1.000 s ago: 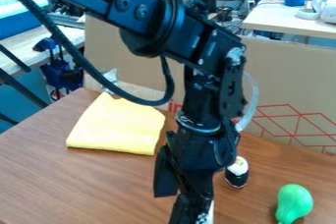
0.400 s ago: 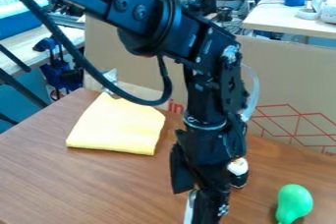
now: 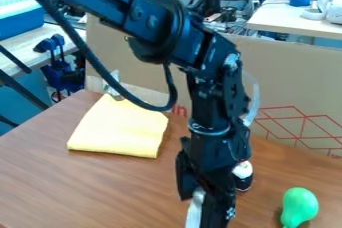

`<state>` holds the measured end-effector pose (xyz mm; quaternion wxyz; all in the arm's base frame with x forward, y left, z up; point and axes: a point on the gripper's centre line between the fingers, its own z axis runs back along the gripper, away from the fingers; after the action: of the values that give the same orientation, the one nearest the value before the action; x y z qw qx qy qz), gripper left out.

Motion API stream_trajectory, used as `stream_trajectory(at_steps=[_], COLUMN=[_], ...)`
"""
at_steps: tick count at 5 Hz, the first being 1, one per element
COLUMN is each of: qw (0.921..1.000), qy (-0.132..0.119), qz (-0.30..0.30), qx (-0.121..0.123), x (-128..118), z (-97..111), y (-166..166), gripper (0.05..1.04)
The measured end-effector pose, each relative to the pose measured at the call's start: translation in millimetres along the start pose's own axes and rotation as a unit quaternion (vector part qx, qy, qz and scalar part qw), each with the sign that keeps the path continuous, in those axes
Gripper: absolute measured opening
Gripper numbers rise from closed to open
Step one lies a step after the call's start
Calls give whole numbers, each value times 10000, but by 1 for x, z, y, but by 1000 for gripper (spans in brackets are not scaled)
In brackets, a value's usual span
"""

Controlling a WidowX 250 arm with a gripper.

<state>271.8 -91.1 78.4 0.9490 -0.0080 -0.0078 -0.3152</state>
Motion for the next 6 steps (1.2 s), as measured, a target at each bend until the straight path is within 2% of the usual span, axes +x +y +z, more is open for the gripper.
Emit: stream_trajectory(at_steps=[1,2,3,4,5,6], qw=[10000,9995,9993,9989,9954,9945], qy=[-24,-127,-60,-124,-712,-653], qz=[81,266,316,432,646,776], qx=[3,-111,-167,-140,44,242], x=[0,1,-1,-7,-11,-6], z=[-2,-2,1,20,71,80], y=[4,8,9,18,47,75], gripper=[760,754,754,754,754,754])
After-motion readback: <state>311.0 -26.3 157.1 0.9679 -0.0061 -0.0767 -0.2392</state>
